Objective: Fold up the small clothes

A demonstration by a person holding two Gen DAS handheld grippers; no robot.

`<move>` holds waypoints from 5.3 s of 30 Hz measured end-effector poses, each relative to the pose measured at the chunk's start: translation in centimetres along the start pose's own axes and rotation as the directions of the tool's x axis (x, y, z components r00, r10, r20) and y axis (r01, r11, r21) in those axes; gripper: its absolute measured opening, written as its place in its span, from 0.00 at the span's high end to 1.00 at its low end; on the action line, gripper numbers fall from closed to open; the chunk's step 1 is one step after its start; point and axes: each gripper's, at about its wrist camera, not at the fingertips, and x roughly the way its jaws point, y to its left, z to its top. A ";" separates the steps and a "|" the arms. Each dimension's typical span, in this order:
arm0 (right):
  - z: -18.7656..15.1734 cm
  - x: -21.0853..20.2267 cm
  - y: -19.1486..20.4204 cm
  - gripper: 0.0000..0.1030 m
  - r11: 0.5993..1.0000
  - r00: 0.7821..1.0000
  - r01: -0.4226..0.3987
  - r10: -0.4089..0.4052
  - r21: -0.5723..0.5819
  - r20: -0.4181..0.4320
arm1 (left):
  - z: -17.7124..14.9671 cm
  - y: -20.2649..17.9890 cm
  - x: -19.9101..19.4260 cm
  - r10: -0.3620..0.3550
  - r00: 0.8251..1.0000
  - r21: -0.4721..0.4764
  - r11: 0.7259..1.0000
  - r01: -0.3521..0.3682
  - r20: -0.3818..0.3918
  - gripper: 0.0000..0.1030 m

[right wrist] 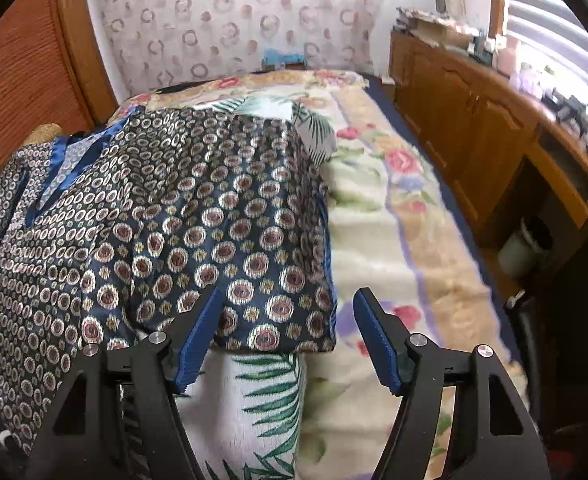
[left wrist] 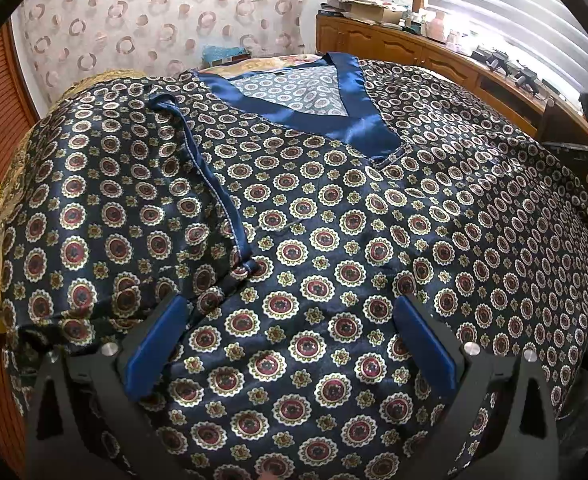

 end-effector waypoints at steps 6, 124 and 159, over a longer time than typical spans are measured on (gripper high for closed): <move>-0.6 0.2 -0.3 0.57 0.996 0.997 -0.078 0.079 0.041 -0.007 | -0.1 0.1 -0.2 0.026 1.000 -0.026 0.999 -0.026 0.004 0.00; 9.9 7.3 9.2 0.58 0.991 0.998 -0.047 0.041 -0.124 -0.052 | -1.9 -0.4 -8.7 0.099 0.948 -0.225 0.974 -0.030 0.302 0.00; 12.4 8.7 7.8 0.65 0.981 1.000 -0.025 0.025 -0.192 -0.004 | 2.8 12.6 -7.7 0.185 0.952 -0.297 0.949 -0.108 0.245 0.10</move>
